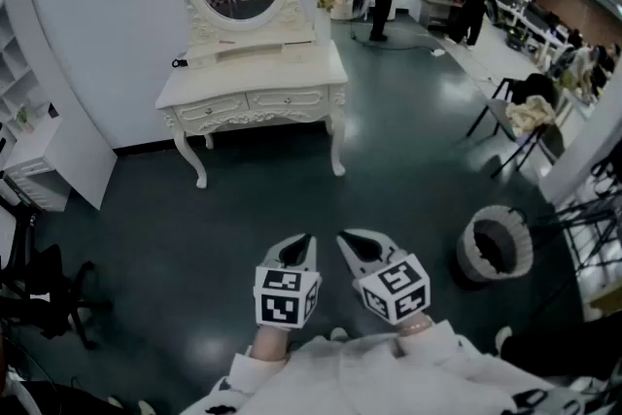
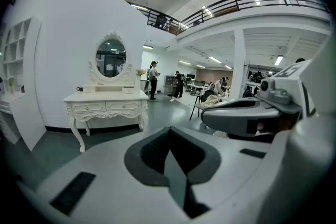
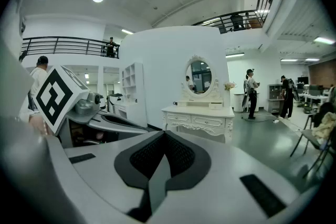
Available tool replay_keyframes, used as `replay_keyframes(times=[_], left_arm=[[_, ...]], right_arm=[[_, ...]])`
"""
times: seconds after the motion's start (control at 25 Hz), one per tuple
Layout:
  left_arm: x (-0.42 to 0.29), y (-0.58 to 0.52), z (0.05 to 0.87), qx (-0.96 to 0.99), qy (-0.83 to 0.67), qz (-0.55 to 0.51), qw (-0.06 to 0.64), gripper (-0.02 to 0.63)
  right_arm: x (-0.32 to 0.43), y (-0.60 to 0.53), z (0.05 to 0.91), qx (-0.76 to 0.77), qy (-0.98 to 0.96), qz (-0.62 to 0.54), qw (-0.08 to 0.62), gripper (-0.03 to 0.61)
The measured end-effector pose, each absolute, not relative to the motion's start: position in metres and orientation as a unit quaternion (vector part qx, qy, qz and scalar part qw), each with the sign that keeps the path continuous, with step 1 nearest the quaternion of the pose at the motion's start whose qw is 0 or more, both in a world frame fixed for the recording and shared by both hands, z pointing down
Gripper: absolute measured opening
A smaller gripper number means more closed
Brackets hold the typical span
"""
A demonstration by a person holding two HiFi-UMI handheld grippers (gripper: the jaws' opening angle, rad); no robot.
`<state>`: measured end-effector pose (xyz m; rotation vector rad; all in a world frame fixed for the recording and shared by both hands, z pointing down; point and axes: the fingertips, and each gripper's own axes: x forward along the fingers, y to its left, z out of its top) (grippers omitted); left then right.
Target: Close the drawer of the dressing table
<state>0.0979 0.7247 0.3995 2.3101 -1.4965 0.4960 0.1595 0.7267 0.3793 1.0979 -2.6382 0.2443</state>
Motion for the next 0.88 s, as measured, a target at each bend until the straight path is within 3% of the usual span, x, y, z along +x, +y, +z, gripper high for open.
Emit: replay_keyframes(times=[0.48,0.64,0.88], left_arm=[[0.098,0.722,0.398,0.829,-0.505,0.168,0.175,0.006],[0.098,0.717,0.386,0.839,-0.505,0.139,0.145,0.008],[0.090,0.703,0.395,0.823,-0.527,0.154,0.144,0.009]], right_arm=[[0.143,0.726,0.380,0.367,-0.916,0.091,0.134,0.006],[0.132,0.726,0.372,0.343,-0.930,0.051,0.117,0.008],[0.146,0.705,0.387,0.383,-0.910,0.065,0.142,0.009]])
